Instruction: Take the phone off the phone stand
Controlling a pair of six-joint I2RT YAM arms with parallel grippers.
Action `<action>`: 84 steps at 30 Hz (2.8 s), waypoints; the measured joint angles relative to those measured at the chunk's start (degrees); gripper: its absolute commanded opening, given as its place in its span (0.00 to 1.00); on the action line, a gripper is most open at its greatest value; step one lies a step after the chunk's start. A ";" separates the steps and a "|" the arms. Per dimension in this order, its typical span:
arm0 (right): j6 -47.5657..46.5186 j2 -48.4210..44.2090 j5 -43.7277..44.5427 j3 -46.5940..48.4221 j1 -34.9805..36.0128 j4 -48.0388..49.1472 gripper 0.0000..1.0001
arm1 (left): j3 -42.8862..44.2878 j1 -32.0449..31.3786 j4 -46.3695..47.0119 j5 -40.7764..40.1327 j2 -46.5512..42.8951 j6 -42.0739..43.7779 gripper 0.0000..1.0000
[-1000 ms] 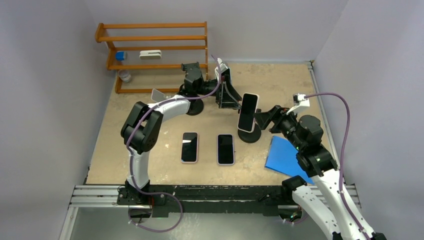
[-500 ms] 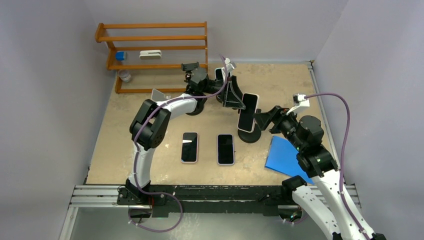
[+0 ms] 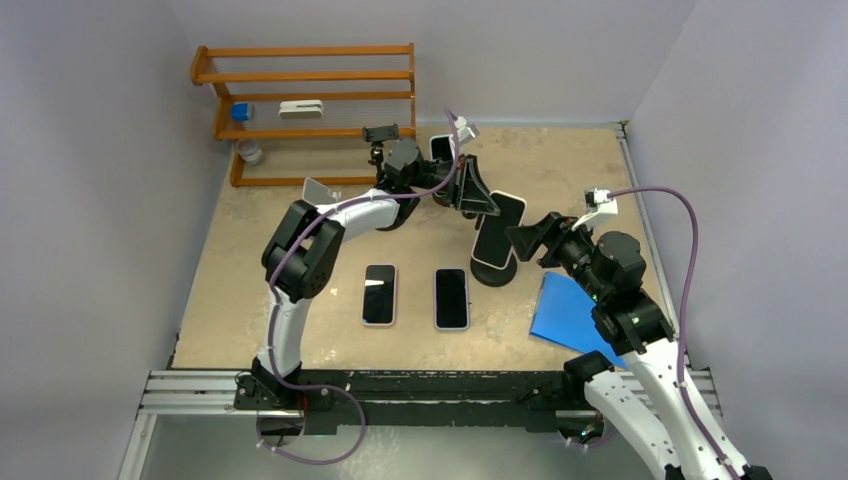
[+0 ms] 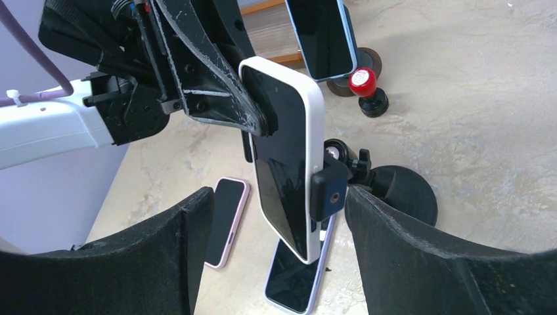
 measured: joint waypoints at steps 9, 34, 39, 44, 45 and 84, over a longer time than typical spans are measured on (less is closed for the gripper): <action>-0.04 1.29 2.05 0.33 0.00 0.00 0.77 | -4.79 -0.92 -4.50 -4.72 -4.52 2.93 0.00; 1.95 7.02 17.59 2.38 0.00 3.74 0.82 | -13.66 -7.13 -36.20 -41.18 -23.61 19.30 0.00; -0.13 8.37 19.08 3.23 0.02 4.50 0.79 | -14.38 -8.07 -37.66 -46.62 -25.07 19.28 0.00; -0.66 13.09 24.20 6.12 2.08 4.48 0.78 | -14.38 -9.70 -39.26 -51.76 -25.88 19.19 0.00; -0.70 14.10 25.73 6.69 2.99 4.46 0.78 | -14.38 -10.01 -39.47 -52.65 -26.01 19.12 0.00; -5.38 12.55 18.18 3.39 12.28 3.13 0.99 | -13.86 -11.39 -43.52 -59.25 -27.08 16.68 0.41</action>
